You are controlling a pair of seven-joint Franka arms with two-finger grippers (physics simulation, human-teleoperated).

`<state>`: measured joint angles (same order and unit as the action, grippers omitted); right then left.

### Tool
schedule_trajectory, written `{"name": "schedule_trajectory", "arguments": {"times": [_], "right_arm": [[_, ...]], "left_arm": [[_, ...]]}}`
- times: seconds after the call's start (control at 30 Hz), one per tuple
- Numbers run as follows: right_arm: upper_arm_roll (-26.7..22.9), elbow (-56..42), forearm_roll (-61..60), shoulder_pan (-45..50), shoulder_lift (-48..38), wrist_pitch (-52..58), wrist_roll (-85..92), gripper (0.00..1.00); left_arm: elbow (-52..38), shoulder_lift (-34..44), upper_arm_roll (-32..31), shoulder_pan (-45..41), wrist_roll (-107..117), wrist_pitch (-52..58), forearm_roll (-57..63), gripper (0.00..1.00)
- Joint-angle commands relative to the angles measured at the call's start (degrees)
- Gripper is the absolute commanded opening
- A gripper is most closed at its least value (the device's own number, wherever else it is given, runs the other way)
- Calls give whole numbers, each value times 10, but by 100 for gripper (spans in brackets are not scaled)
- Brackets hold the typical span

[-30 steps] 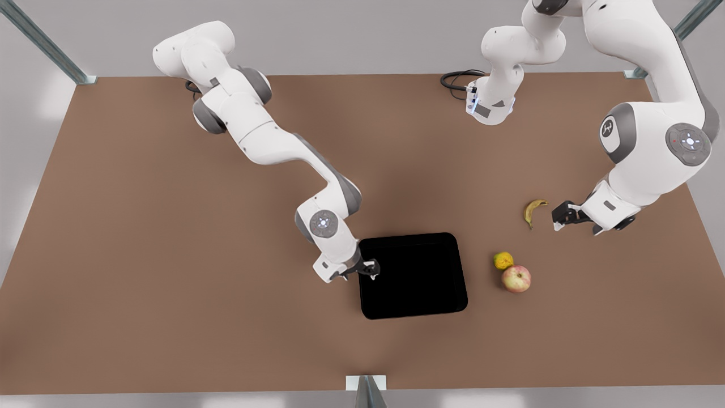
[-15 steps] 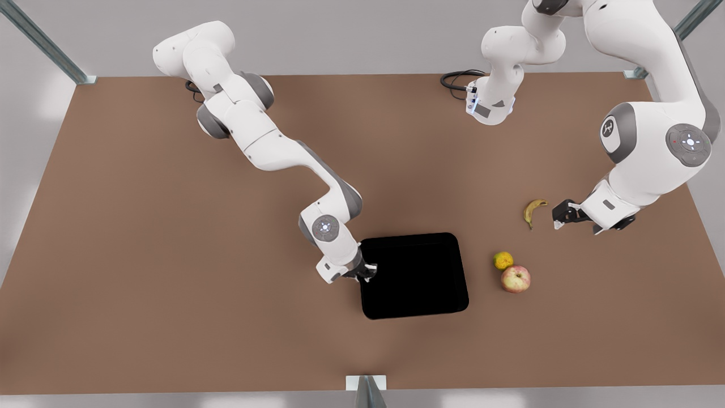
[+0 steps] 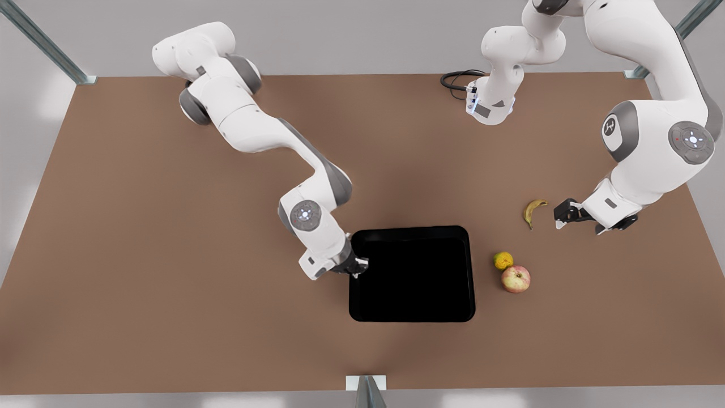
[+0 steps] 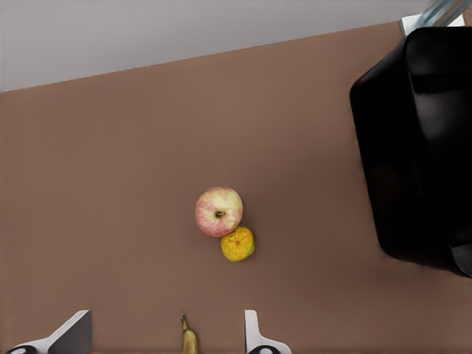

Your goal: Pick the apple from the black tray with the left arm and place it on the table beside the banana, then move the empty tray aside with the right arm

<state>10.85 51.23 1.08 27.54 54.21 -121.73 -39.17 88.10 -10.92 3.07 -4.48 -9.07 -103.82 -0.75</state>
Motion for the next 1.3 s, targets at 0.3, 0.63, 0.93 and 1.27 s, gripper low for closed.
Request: {"name": "schedule_trajectory", "arguments": {"times": [0.3, 0.63, 0.93, 1.27], "right_arm": [[-2, 0, 9, -242, -133, 413, 537, 14], [2, 157, 6, -350, -205, 200, 761, 15], [-79, 414, -85, -362, -304, -18, 794, 15], [-112, 434, -86, -358, -234, -88, 762, 28]], "left_arm": [[-2, 1, 0, 0, -3, 1, 0, 100], [-2, 0, 0, 0, -3, 1, 0, 100], [-2, 1, 0, 0, 4, 1, 0, 100], [-28, -13, -2, -4, 33, -2, 3, 100]]}}
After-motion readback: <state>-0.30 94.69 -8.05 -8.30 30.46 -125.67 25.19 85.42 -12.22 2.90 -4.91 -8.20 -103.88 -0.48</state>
